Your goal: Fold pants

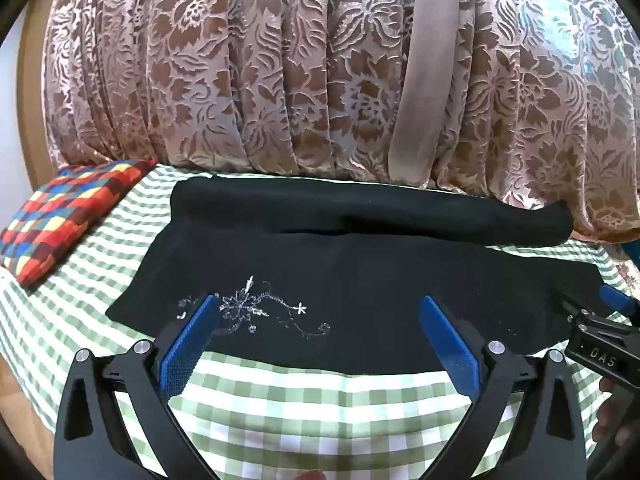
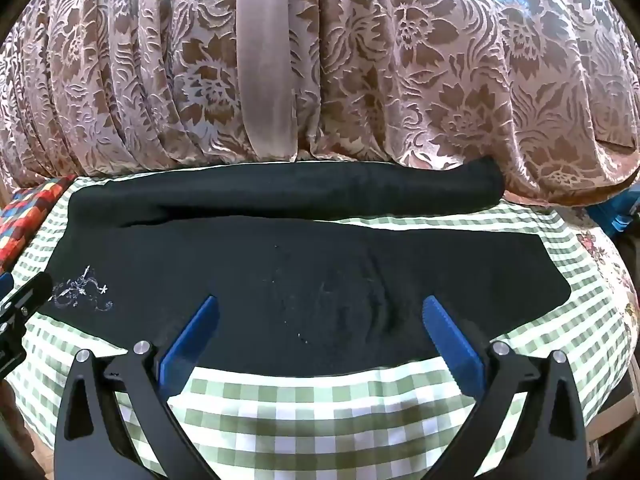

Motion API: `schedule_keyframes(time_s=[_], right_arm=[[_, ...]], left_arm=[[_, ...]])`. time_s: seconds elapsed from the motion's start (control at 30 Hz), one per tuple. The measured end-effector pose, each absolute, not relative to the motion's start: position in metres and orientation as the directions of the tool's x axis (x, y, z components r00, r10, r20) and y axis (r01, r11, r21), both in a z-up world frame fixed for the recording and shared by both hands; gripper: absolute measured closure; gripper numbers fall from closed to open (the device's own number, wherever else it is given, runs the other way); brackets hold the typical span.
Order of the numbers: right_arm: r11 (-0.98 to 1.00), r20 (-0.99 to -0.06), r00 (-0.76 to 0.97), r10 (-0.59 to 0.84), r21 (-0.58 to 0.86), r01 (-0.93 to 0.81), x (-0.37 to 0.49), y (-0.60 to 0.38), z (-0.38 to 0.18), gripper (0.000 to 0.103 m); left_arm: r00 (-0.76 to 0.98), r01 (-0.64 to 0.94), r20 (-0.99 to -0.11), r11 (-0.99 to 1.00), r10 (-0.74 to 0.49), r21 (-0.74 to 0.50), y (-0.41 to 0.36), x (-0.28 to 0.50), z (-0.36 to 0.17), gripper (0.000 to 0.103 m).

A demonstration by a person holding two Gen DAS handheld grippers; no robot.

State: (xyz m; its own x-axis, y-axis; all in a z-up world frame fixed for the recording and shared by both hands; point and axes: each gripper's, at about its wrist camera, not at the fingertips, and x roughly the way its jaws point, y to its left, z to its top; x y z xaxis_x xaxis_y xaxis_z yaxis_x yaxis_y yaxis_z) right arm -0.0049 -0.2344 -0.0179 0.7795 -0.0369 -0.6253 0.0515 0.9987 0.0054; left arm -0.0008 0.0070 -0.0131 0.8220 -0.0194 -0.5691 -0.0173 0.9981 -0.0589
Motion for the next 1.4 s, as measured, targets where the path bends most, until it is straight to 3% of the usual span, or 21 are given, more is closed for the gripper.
schedule_keyframes(time_s=[1.4], right_arm=[[0.999, -0.644, 0.764, -0.045, -0.029, 0.034, -0.009, -0.229, -0.031, 0.002]], left_arm=[[0.791, -0.004, -0.609, 0.996, -0.052, -0.09, 0.011, -0.002, -0.025, 0.004]])
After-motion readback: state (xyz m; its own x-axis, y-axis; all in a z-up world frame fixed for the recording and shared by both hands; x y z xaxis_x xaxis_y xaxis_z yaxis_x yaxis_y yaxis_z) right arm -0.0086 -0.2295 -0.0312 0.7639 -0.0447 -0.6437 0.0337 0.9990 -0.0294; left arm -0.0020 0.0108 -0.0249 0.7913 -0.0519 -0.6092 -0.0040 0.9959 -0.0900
